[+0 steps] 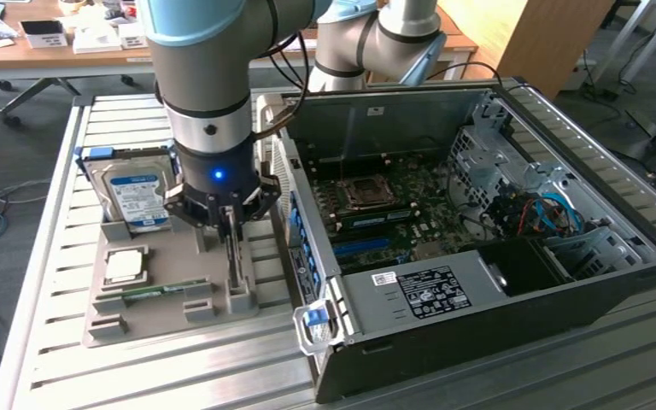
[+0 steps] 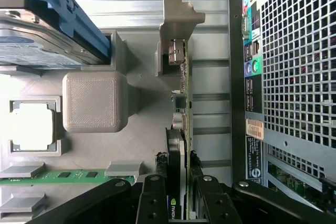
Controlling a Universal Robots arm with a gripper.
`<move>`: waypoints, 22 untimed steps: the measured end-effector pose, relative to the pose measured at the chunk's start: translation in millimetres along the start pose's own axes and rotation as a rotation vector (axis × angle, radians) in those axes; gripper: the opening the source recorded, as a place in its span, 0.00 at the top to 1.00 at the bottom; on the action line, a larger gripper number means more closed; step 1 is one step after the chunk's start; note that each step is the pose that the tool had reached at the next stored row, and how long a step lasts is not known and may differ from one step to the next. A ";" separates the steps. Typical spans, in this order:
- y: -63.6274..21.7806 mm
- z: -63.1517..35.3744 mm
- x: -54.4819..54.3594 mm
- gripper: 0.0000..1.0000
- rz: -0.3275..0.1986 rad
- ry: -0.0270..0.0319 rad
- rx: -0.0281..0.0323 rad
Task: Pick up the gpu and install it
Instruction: 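Pick up the gpu and move the gpu toward the slot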
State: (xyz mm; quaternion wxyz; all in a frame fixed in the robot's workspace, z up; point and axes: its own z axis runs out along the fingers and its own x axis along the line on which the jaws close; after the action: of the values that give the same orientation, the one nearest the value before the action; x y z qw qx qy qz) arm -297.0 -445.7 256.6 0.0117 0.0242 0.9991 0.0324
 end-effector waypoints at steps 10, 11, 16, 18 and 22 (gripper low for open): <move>1.8 -27.7 -0.6 0.73 0.000 -0.0001 0.0000; 2.0 -30.9 -0.7 0.73 0.000 0.0000 0.0001; 3.0 -45.9 -1.0 0.73 0.000 0.0000 -0.0001; 3.4 -51.3 -1.1 0.73 0.000 0.0000 -0.0001; 4.0 -61.5 -1.3 0.73 0.000 0.0000 0.0000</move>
State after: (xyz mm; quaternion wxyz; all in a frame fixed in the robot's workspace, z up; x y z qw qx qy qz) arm -297.0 -445.7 318.2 0.0117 0.0242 0.9991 0.0324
